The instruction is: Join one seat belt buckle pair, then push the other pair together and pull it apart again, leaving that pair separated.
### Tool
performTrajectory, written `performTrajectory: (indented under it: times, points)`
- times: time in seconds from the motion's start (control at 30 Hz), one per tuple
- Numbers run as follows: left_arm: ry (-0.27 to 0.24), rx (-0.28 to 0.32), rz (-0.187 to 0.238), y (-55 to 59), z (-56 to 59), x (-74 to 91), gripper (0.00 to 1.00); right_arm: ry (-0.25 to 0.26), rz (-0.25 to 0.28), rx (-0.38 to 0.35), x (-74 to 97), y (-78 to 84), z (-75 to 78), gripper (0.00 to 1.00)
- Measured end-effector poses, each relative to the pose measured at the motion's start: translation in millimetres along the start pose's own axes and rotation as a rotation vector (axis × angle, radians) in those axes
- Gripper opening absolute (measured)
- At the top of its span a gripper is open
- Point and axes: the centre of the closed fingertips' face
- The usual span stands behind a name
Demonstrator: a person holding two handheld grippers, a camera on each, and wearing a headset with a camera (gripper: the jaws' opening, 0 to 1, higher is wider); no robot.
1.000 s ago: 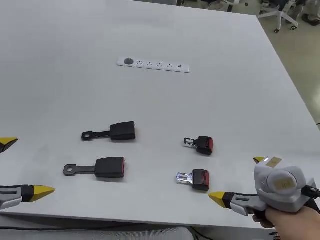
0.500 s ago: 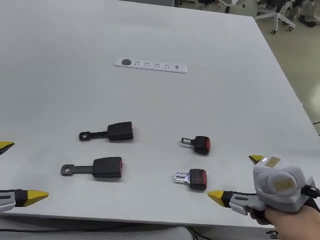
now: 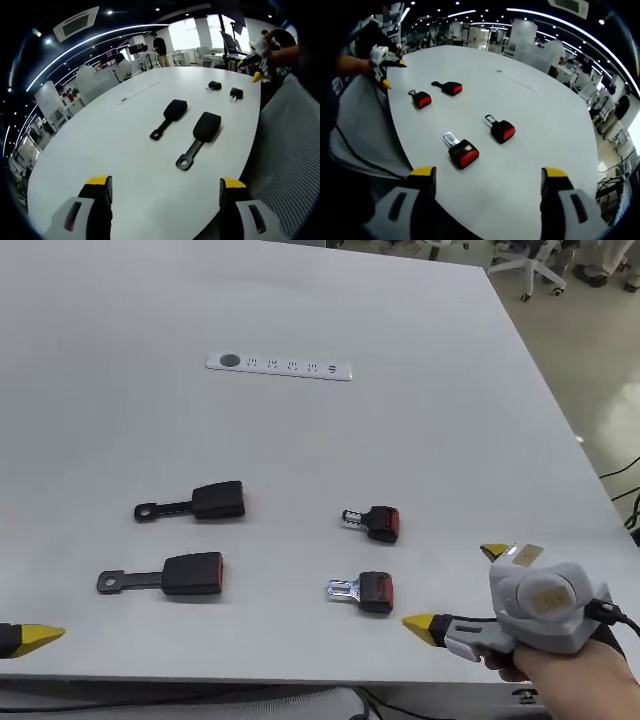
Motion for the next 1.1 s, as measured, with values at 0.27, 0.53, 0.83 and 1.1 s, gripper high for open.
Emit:
performTrajectory:
  times: [0.27, 0.53, 0.83, 1.1]
  points:
    - [0.010, 0.002, -0.019, 3.7, 2.4, -1.2, 0.90, 0.001, 0.003, -0.012, 2.7, 1.3, -2.5, 0.85]
    - [0.002, -0.009, -0.011, -1.9, 0.3, -1.2, 0.88, -0.023, 0.003, 0.032, -2.0, -1.3, -10.3, 0.84]
    - [0.069, -0.094, -0.082, -0.1, 16.1, -7.2, 0.77, -0.060, 0.011, 0.105, -9.3, -10.0, -8.2, 0.76]
    - [0.120, -0.120, -0.103, -5.7, 19.0, -12.9, 0.70, -0.159, -0.019, 0.198, -19.2, -11.7, -25.6, 0.64]
Point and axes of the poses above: the centre of the closed fingertips' face, and the gripper's own axes: x roughly backward along the fingers, z roughly to its right, y roughly out of its underside, and after that the axes turned 6 degrees about y, right-handed
